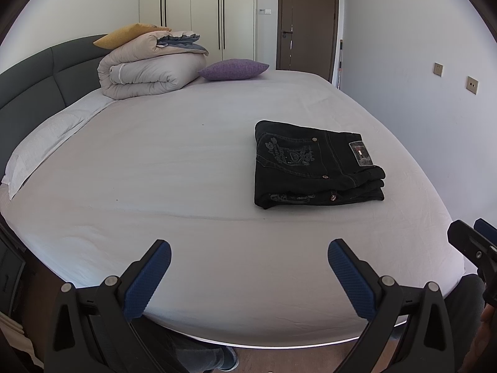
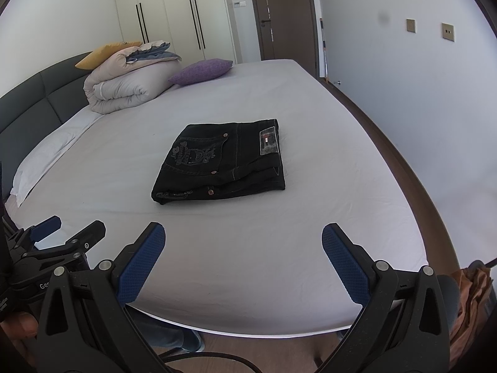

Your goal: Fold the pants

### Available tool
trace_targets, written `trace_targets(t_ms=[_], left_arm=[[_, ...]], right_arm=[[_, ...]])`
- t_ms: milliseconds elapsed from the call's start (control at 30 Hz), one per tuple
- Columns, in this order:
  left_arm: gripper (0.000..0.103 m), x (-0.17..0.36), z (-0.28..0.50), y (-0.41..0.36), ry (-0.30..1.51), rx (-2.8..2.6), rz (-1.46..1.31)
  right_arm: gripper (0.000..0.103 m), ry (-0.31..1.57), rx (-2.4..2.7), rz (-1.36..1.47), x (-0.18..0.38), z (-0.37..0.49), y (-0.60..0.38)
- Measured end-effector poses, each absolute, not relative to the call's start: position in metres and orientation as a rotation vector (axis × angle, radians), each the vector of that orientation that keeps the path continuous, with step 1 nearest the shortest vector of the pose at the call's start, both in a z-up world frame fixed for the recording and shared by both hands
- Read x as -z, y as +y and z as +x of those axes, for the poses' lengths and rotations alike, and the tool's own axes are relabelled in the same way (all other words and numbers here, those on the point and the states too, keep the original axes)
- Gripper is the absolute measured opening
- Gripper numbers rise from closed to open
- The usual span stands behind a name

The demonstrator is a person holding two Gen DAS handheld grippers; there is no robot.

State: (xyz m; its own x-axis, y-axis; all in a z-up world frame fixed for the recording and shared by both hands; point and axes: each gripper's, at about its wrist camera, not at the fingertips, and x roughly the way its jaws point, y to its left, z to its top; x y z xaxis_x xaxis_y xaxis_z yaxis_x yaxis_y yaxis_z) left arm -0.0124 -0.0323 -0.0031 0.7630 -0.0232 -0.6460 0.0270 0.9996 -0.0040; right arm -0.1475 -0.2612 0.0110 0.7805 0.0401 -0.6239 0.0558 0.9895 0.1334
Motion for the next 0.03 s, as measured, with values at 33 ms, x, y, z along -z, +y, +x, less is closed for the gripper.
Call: trace_targets(t_ms=[33], left_arm=[[0.103, 0.0033, -0.0127, -0.0324, 0.702, 0.027, 0.005]], right_arm=[[0.103, 0.676, 0.008, 0.147, -0.0113, -0.1472, -0.2619]])
